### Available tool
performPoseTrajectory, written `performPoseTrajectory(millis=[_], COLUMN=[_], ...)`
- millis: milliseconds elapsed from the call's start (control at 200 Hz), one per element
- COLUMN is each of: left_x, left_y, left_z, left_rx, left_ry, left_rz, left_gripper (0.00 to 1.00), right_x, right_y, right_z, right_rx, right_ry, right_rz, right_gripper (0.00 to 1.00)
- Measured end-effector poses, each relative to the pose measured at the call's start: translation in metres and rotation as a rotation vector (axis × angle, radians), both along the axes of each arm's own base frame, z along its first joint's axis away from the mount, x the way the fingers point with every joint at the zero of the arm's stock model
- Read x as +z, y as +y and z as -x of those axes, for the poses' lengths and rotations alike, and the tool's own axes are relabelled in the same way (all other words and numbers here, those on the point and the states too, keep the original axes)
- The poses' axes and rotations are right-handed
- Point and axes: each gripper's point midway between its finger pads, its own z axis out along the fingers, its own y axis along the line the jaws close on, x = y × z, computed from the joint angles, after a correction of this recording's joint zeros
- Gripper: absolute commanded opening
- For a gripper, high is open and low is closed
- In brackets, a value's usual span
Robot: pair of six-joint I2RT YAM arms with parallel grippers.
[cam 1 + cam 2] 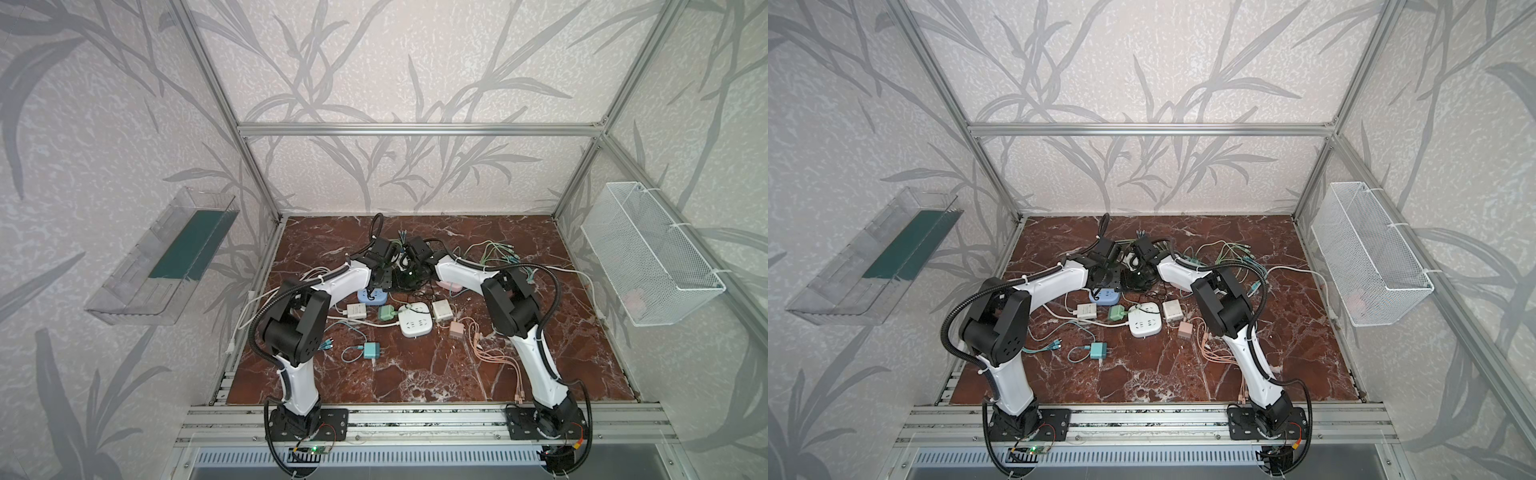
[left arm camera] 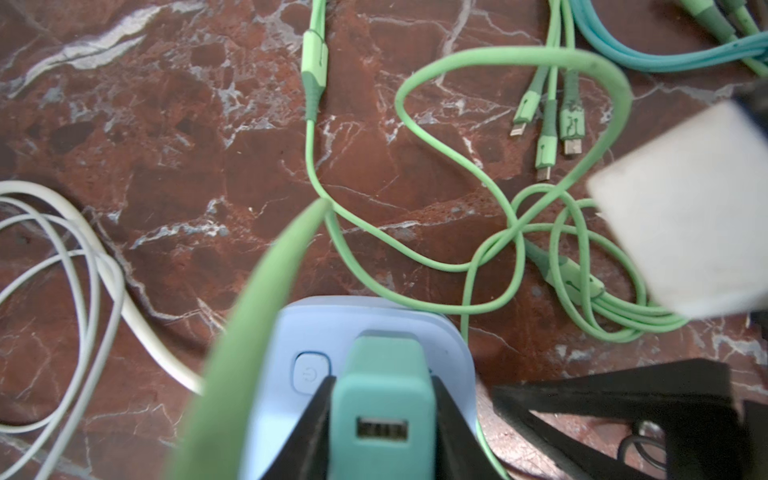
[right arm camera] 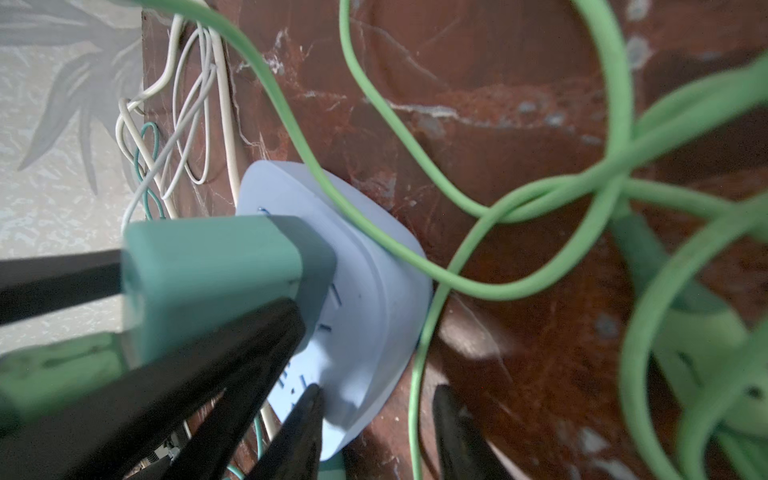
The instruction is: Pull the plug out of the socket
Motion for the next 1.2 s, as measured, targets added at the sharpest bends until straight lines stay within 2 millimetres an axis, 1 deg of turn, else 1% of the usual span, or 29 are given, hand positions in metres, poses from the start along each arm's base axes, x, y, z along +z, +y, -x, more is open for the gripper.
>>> performPoseTrajectory(millis=[145,455,595,710,975,1200], left_x=[0.000,0.000,0.001,0.001,0.003,0.005], left_y=[-0.001,-0.001,-0.002,-0.003,-0.003,-0.002], left_z=[-0.001,-0.001,0.000,0.000,0.000,0.004], left_rx=[-0.008,-0.011,-0.012,-0.016,-0.022,-0.031], left_ry=[-0.001,-0.001,-0.001,0.001,0.008,0.017], left_rz=[0.003,0.002,0.004,0.011,0.025,0.020], left_gripper=[0.25,0.21,0.19,0.17,0.16,0.15], right_x=[0.000,-0.001,-0.001,-0.001,0.000,-0.001], right_y=[0.000,0.004,0.006,0.008,0.009,0.010], right_z=[0.000,-0.004,-0.005,-0.008,-0.009,-0.005], right_rx=[-0.003,-0.008,-0.004,-0.003,0.009,0.018], right_ry=[0.003,0.007,0.010,0.004,-0.006,-0.002], right_rz=[0.000,-0.008,-0.012,-0.011,0.012,0.021], right_gripper=[0.44,0.45,0.42,0.41,0.39,0.38])
